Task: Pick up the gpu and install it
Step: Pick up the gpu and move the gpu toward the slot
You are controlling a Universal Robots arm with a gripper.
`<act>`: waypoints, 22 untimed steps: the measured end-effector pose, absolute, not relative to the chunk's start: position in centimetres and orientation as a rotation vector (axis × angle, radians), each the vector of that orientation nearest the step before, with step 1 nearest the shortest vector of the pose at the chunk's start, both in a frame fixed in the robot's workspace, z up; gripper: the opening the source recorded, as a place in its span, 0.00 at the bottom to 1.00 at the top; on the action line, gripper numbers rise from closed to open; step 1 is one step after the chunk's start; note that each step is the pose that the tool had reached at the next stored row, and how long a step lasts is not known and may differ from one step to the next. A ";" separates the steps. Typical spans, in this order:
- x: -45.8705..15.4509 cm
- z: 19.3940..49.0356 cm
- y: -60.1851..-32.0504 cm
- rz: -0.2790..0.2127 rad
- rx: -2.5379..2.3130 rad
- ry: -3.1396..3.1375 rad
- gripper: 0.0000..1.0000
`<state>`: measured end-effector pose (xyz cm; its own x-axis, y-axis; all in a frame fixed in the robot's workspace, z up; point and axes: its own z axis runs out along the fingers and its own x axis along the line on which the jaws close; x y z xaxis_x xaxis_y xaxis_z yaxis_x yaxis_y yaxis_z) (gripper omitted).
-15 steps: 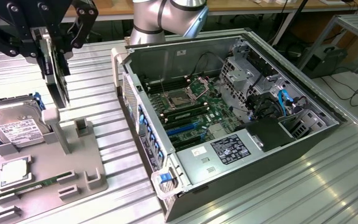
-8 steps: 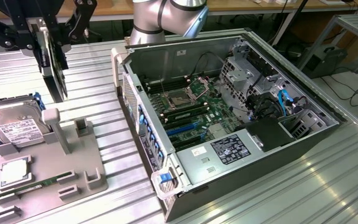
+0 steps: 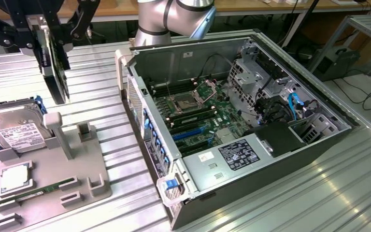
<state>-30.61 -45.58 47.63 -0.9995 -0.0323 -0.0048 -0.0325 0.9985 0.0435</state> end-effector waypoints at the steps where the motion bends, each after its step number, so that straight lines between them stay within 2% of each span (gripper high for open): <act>1: -30.6 47.6 -45.6 0.068 -0.051 3.136 0.28; 22: -29.5 47.5 -45.6 0.067 -0.053 3.137 0.28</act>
